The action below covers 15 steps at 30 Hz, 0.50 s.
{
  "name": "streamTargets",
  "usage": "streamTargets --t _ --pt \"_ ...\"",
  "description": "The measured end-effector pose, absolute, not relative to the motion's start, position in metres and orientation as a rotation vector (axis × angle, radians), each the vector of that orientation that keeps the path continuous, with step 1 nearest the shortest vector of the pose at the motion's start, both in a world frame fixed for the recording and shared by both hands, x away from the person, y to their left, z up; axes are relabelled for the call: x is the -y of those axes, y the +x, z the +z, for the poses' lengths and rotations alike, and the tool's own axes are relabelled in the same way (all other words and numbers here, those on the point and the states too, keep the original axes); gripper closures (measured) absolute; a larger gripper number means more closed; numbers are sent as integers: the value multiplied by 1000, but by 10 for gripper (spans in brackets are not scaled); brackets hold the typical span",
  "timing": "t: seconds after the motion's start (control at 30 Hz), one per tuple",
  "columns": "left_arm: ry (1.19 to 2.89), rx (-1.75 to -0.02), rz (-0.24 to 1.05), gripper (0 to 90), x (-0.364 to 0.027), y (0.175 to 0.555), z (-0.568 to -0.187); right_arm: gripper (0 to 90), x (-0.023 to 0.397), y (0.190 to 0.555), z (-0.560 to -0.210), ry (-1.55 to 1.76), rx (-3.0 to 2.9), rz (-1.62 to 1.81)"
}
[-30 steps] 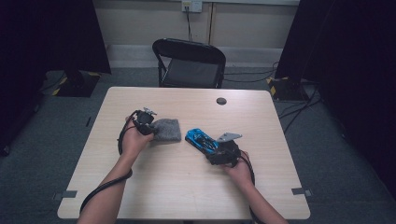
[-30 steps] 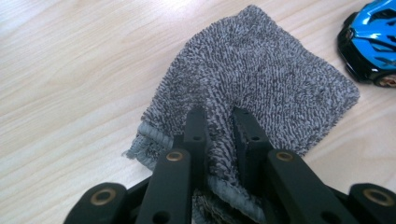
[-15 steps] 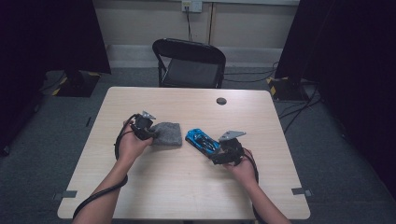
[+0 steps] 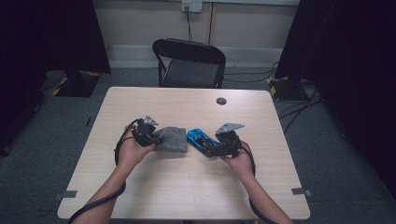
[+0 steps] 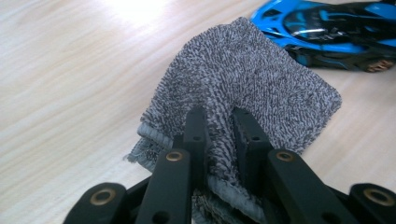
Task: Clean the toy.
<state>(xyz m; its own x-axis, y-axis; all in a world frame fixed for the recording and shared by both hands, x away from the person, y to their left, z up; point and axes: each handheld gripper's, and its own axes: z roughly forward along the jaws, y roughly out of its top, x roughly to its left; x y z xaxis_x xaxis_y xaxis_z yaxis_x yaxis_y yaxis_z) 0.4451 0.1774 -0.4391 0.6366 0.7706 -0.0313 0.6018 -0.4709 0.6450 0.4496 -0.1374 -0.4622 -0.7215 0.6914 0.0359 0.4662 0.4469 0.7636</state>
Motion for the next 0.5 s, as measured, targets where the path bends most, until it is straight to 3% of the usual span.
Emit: streamTargets --t 0.23,0.5 --pt "2211 -1041 307 773 -174 430 -439 316 127 463 -465 1015 -2415 1126" --pt "2200 -1010 251 773 -173 413 -440 399 109 476 -473 1011 -2455 1100"
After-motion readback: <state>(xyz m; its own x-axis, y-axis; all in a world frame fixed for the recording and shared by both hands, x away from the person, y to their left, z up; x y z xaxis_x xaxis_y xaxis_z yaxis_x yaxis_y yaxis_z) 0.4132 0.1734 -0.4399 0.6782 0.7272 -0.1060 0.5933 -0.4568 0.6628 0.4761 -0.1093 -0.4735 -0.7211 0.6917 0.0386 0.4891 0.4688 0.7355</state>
